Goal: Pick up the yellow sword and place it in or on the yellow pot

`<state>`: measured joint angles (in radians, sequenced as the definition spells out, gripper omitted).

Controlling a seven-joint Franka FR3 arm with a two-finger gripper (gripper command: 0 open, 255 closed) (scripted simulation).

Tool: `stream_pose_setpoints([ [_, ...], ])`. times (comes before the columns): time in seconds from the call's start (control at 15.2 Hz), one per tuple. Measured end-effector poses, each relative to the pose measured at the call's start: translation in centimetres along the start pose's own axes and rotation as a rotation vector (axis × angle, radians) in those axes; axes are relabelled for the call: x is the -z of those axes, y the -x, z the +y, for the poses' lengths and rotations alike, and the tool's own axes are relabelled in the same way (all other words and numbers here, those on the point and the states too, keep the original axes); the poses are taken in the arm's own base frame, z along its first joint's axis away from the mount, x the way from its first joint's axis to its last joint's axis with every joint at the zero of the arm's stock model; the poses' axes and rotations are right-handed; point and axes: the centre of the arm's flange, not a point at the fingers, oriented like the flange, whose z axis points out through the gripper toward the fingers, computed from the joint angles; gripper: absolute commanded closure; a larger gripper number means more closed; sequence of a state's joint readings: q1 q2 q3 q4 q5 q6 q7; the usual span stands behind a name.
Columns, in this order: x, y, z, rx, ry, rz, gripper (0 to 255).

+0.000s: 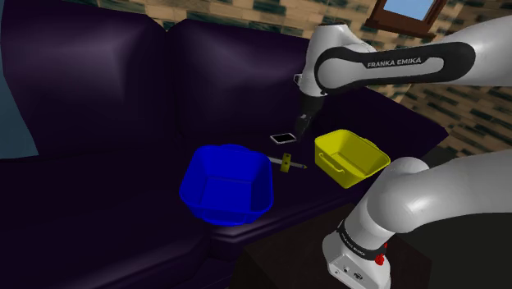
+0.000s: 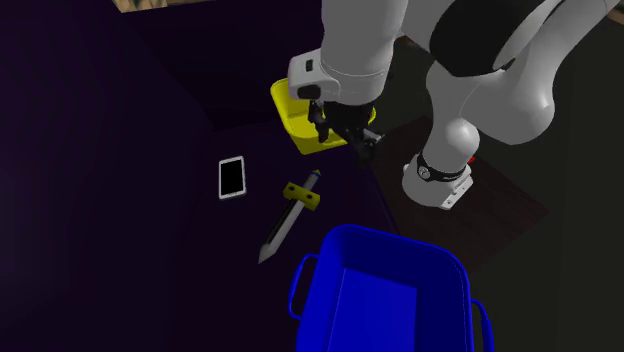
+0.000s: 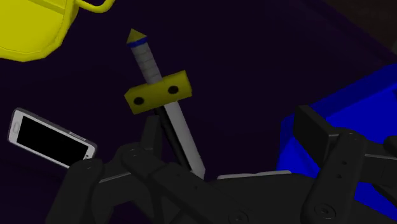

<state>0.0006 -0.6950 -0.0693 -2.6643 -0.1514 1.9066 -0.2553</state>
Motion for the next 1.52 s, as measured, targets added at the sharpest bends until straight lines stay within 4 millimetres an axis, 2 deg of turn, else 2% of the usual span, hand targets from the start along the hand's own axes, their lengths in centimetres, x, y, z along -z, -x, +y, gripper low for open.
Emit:
stream_pose_setpoints([
  [0.2,-3.3,-1.5,1.5,0.058,0.011,0.021,0],
  [0.86,-14.2,-7.3,3.6,0.254,0.048,0.098,0],
  [1.12,-17.0,-9.1,4.1,0.297,0.058,0.116,0],
  [1.52,-20.3,-9.6,4.3,0.301,0.059,0.118,0],
])
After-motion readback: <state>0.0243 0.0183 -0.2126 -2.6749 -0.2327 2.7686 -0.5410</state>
